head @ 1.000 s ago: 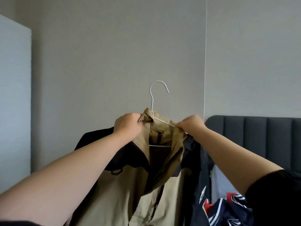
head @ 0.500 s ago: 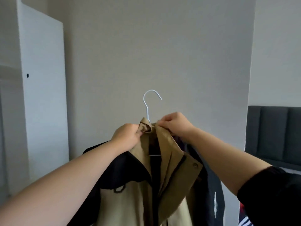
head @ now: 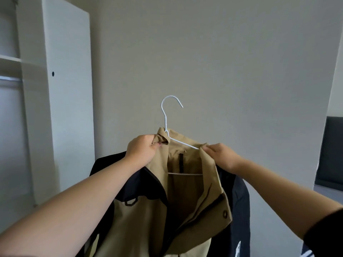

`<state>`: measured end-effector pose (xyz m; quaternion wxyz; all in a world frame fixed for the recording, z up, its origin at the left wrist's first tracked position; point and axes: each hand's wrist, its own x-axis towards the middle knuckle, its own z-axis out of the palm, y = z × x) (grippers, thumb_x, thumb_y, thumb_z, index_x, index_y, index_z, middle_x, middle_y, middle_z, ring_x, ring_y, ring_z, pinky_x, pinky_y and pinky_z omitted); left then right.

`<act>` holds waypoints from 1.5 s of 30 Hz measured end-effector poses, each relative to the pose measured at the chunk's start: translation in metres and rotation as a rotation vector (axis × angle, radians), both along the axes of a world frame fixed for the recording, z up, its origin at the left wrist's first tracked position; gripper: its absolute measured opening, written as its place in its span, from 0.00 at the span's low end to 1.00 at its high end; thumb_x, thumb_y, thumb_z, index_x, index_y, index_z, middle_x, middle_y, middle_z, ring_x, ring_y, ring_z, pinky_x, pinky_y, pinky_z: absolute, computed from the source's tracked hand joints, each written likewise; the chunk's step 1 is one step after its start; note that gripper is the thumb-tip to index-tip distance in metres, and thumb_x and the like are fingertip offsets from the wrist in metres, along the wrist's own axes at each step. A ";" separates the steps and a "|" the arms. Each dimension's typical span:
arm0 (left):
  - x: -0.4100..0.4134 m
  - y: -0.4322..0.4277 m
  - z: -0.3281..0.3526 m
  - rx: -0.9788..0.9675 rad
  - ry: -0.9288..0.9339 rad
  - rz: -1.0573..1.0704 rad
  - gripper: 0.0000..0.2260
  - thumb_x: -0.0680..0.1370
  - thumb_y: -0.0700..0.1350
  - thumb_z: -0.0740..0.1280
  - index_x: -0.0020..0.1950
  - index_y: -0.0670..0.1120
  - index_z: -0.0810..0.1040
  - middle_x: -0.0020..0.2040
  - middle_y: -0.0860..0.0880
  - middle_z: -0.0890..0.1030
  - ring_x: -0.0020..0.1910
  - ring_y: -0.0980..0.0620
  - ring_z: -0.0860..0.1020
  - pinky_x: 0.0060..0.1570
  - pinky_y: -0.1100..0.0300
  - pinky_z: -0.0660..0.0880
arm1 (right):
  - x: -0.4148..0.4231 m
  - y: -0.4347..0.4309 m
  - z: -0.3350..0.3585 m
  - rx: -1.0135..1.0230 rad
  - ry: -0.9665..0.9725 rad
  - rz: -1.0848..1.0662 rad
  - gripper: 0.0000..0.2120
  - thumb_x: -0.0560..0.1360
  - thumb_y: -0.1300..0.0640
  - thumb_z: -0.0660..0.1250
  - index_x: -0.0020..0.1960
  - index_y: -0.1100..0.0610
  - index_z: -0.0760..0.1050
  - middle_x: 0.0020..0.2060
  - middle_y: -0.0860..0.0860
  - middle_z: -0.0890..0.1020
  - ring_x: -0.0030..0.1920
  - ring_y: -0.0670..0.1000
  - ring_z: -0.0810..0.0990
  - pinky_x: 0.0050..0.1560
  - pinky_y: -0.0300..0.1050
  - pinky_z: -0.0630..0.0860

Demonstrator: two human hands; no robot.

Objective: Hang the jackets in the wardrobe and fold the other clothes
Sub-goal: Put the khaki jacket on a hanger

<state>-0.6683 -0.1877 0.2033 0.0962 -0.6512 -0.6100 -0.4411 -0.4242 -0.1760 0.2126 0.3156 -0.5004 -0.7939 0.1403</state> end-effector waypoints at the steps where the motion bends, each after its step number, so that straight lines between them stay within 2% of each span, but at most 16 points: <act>1: -0.002 0.000 -0.003 -0.015 -0.010 0.004 0.07 0.78 0.48 0.63 0.46 0.50 0.79 0.34 0.55 0.73 0.39 0.48 0.72 0.34 0.59 0.63 | -0.006 -0.001 -0.004 0.041 -0.053 0.010 0.20 0.81 0.49 0.55 0.43 0.63 0.76 0.41 0.55 0.79 0.44 0.52 0.76 0.43 0.42 0.66; 4: -0.005 -0.002 -0.009 -0.056 -0.091 0.013 0.10 0.79 0.48 0.63 0.37 0.54 0.73 0.33 0.55 0.74 0.38 0.49 0.73 0.33 0.59 0.63 | -0.024 -0.004 -0.006 0.121 -0.143 -0.006 0.17 0.81 0.51 0.56 0.38 0.58 0.72 0.39 0.53 0.77 0.43 0.52 0.73 0.41 0.41 0.64; 6: -0.001 -0.003 -0.010 -0.086 -0.138 -0.017 0.10 0.78 0.47 0.63 0.37 0.53 0.75 0.34 0.54 0.75 0.38 0.49 0.74 0.34 0.60 0.65 | -0.032 -0.005 -0.003 0.127 -0.187 -0.015 0.16 0.81 0.52 0.57 0.36 0.56 0.69 0.38 0.51 0.74 0.43 0.52 0.72 0.43 0.41 0.64; 9: 0.010 -0.001 -0.012 -0.135 -0.172 -0.082 0.06 0.77 0.47 0.64 0.48 0.48 0.80 0.43 0.49 0.81 0.45 0.46 0.77 0.43 0.57 0.72 | -0.043 -0.005 -0.005 0.111 -0.210 0.000 0.14 0.80 0.54 0.58 0.37 0.56 0.69 0.38 0.52 0.74 0.42 0.53 0.72 0.42 0.42 0.65; 12: 0.015 -0.001 -0.013 -0.113 -0.195 -0.163 0.10 0.76 0.45 0.67 0.56 0.47 0.76 0.50 0.49 0.78 0.53 0.46 0.77 0.49 0.57 0.71 | -0.038 -0.003 -0.006 0.142 -0.041 -0.088 0.17 0.78 0.56 0.61 0.31 0.55 0.67 0.30 0.50 0.73 0.35 0.52 0.72 0.33 0.42 0.65; 15: 0.015 -0.004 -0.017 0.128 0.027 -0.048 0.20 0.74 0.46 0.68 0.65 0.47 0.70 0.58 0.48 0.73 0.59 0.47 0.71 0.58 0.52 0.69 | -0.021 -0.001 -0.004 0.208 0.122 -0.211 0.18 0.77 0.58 0.62 0.29 0.53 0.67 0.28 0.47 0.72 0.31 0.48 0.71 0.29 0.38 0.62; 17: 0.022 -0.008 -0.020 0.261 0.037 -0.039 0.16 0.73 0.51 0.68 0.58 0.47 0.72 0.50 0.50 0.75 0.51 0.47 0.74 0.50 0.53 0.71 | -0.012 -0.001 -0.005 0.230 0.148 -0.252 0.18 0.77 0.59 0.62 0.28 0.55 0.66 0.26 0.49 0.72 0.30 0.50 0.70 0.29 0.40 0.61; 20: 0.038 -0.012 -0.017 0.071 0.031 0.048 0.18 0.72 0.59 0.67 0.50 0.51 0.64 0.41 0.55 0.72 0.37 0.50 0.71 0.36 0.58 0.66 | -0.003 -0.002 -0.010 0.259 0.162 -0.302 0.18 0.76 0.59 0.62 0.28 0.56 0.64 0.26 0.50 0.71 0.31 0.54 0.70 0.29 0.41 0.59; 25: 0.043 -0.014 -0.017 -0.024 0.355 0.167 0.09 0.75 0.40 0.60 0.52 0.48 0.64 0.40 0.46 0.78 0.33 0.45 0.69 0.28 0.57 0.59 | 0.019 -0.008 -0.010 0.303 0.175 -0.344 0.19 0.76 0.59 0.63 0.28 0.57 0.64 0.25 0.51 0.70 0.31 0.54 0.69 0.28 0.43 0.59; 27: 0.036 -0.016 -0.020 0.014 0.415 0.173 0.12 0.75 0.39 0.60 0.57 0.47 0.68 0.40 0.45 0.78 0.35 0.42 0.72 0.31 0.57 0.63 | 0.034 -0.010 -0.004 0.319 0.177 -0.361 0.18 0.76 0.59 0.63 0.28 0.58 0.65 0.26 0.53 0.71 0.32 0.57 0.70 0.31 0.44 0.60; 30: 0.016 -0.022 -0.028 0.074 0.299 0.196 0.15 0.77 0.39 0.60 0.63 0.47 0.71 0.42 0.41 0.81 0.40 0.39 0.78 0.35 0.55 0.67 | 0.060 -0.011 0.007 0.311 0.230 -0.438 0.18 0.76 0.60 0.64 0.28 0.57 0.66 0.26 0.53 0.71 0.35 0.57 0.71 0.33 0.45 0.62; 34: 0.019 -0.029 -0.041 -0.032 0.394 0.191 0.12 0.77 0.41 0.58 0.58 0.47 0.74 0.45 0.46 0.81 0.44 0.43 0.78 0.36 0.57 0.67 | 0.065 -0.014 0.007 0.256 0.293 -0.429 0.19 0.76 0.61 0.64 0.27 0.58 0.64 0.25 0.54 0.70 0.32 0.57 0.69 0.29 0.44 0.60; 37: 0.034 -0.033 -0.026 0.066 0.458 0.138 0.21 0.75 0.47 0.61 0.69 0.49 0.67 0.60 0.48 0.75 0.58 0.46 0.73 0.52 0.54 0.70 | 0.060 -0.016 0.003 0.220 0.294 -0.381 0.19 0.76 0.61 0.64 0.27 0.58 0.64 0.25 0.54 0.69 0.33 0.56 0.70 0.30 0.45 0.60; 39: 0.050 -0.033 -0.016 0.075 0.459 -0.016 0.24 0.76 0.51 0.62 0.71 0.48 0.64 0.64 0.48 0.73 0.62 0.45 0.71 0.58 0.51 0.69 | 0.058 -0.019 0.002 0.219 0.299 -0.336 0.20 0.76 0.62 0.64 0.27 0.58 0.63 0.24 0.53 0.67 0.30 0.55 0.68 0.29 0.44 0.58; 42: 0.069 -0.029 -0.005 -0.192 0.344 -0.155 0.10 0.79 0.53 0.60 0.51 0.47 0.73 0.45 0.49 0.77 0.49 0.45 0.76 0.44 0.55 0.71 | 0.054 -0.024 0.000 0.240 0.295 -0.259 0.21 0.76 0.62 0.65 0.27 0.58 0.61 0.23 0.52 0.65 0.27 0.51 0.63 0.29 0.44 0.56; 45: 0.076 -0.021 0.000 -0.263 0.127 -0.192 0.16 0.79 0.50 0.62 0.33 0.48 0.68 0.32 0.51 0.71 0.37 0.48 0.73 0.35 0.59 0.65 | 0.059 -0.028 0.001 0.275 0.244 -0.235 0.21 0.76 0.60 0.64 0.27 0.58 0.61 0.23 0.53 0.65 0.27 0.50 0.63 0.28 0.44 0.56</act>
